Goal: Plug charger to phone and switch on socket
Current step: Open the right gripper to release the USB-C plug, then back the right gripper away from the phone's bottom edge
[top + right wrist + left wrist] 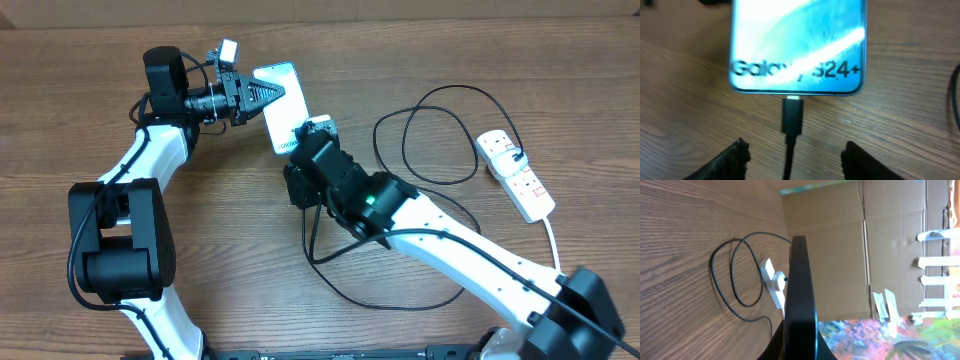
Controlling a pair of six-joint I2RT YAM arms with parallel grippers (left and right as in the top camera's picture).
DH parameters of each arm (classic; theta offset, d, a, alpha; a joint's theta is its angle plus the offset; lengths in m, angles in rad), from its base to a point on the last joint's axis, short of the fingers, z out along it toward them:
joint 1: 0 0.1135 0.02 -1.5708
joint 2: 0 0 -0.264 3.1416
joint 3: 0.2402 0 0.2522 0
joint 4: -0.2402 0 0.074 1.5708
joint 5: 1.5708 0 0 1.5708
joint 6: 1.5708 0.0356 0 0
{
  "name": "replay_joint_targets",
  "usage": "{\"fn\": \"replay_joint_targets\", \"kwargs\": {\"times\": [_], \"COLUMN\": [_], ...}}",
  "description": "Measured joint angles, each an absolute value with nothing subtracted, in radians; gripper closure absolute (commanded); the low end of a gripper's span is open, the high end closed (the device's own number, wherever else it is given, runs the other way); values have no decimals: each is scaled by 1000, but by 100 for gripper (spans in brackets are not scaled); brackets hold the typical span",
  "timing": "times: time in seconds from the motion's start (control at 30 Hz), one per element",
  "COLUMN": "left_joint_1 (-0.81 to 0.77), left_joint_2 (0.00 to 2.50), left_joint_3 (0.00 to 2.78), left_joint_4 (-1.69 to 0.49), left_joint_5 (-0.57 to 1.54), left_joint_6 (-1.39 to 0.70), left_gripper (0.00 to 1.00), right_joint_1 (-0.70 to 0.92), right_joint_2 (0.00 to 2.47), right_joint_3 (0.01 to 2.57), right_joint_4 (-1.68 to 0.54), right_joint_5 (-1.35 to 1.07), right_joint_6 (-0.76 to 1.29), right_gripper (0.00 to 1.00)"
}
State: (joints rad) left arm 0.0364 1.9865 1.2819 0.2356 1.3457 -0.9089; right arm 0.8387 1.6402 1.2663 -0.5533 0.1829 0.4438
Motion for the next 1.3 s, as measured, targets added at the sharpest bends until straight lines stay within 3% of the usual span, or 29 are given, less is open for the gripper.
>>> {"fn": "replay_joint_targets", "kwargs": {"times": [0.23, 0.47, 0.83, 0.87, 0.97, 1.03, 1.1, 1.23, 1.3], "left_joint_1": [36, 37, 55, 58, 59, 49, 31, 13, 13], "left_joint_2": [1987, 1987, 1987, 1987, 1987, 1987, 1987, 1987, 1987], "left_joint_3": [1282, 1282, 1290, 1291, 1297, 1297, 1296, 1296, 1296], "left_joint_4": [236, 236, 248, 249, 252, 247, 244, 239, 239], "left_joint_5": [1369, 1389, 1430, 1431, 1434, 1439, 1444, 1427, 1412], "left_joint_6": [-905, -854, -807, -805, -804, -799, -793, -785, -784], "left_gripper": [96, 96, 96, 96, 96, 96, 96, 96, 96], "right_joint_1": [840, 840, 845, 845, 845, 847, 846, 844, 844], "right_joint_2": [1702, 1702, 1708, 1709, 1711, 1711, 1711, 1710, 1710], "right_joint_3": [1265, 1264, 1238, 1236, 1234, 1235, 1235, 1239, 1239], "right_joint_4": [-515, -439, -348, -339, -325, -331, -368, -453, -500], "right_joint_5": [180, 184, 186, 187, 186, 181, 175, 120, 86], "right_joint_6": [442, 442, 424, 421, 414, 404, 404, 395, 392], "right_gripper": [76, 96, 96, 94, 71, 64, 44, 30, 30]}}
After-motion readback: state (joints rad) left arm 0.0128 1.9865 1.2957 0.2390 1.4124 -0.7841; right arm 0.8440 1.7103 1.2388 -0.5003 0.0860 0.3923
